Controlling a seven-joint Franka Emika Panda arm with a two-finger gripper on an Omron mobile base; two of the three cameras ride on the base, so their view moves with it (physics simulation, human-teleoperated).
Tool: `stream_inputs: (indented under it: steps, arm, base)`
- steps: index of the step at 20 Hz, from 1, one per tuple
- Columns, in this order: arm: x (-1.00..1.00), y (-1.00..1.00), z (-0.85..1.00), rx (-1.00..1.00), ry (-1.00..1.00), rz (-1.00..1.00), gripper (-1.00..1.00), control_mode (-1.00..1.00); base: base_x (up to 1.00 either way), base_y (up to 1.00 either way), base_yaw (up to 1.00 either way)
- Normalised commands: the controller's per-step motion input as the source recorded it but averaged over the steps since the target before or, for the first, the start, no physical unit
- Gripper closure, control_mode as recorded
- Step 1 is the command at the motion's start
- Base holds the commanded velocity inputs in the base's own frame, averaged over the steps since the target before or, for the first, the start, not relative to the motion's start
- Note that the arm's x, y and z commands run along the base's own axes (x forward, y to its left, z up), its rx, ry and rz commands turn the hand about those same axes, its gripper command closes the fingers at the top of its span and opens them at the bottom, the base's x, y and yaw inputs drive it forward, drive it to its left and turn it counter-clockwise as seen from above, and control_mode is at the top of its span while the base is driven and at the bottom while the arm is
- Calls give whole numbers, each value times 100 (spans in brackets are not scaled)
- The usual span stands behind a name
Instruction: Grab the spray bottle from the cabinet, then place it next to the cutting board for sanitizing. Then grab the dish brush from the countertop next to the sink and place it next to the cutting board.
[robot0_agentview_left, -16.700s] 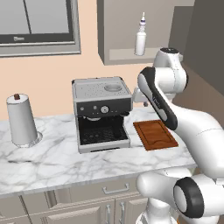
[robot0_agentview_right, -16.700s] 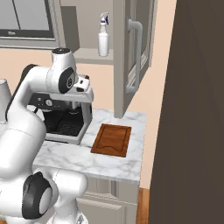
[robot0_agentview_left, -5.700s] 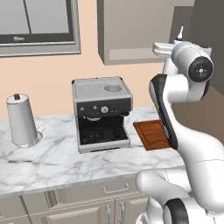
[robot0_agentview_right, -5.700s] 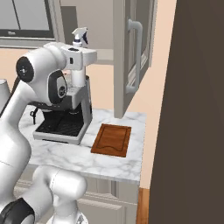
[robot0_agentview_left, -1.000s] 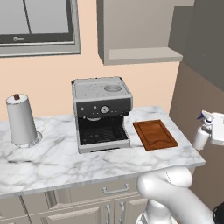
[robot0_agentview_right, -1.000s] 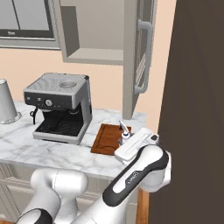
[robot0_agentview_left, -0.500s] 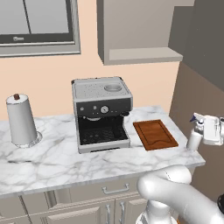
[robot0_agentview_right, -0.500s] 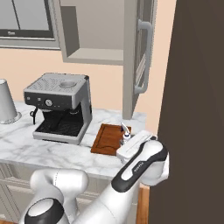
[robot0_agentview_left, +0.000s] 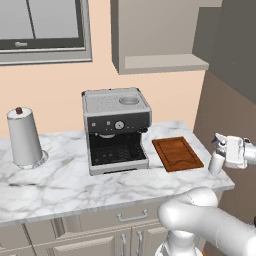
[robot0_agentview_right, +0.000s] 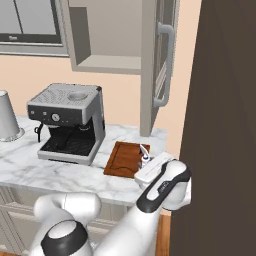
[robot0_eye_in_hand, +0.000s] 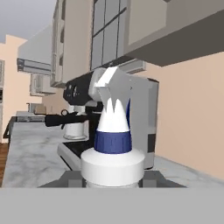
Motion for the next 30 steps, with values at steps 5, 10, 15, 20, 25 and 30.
stream_inputs:
  steps: [5, 10, 15, 20, 25, 30]
  arm:
    - [24, 0, -33, 0, 0, 0, 100, -100]
    - [20, 0, -30, 0, 0, 0, 100, -100]
    - [18, 0, -36, 0, 0, 0, 100, -100]
    - [0, 0, -28, -1, 0, 0, -100, -100]
    - [0, 0, -7, 0, 0, 0, -100, -100]
    - [-2, 0, 0, 0, 0, 0, -100, -100]
  base:
    - [0, 0, 0]
    - [0, 0, 0]
    - [0, 0, 0]
    - [0, 0, 0]
    - [0, 0, 0]
    - [0, 0, 0]
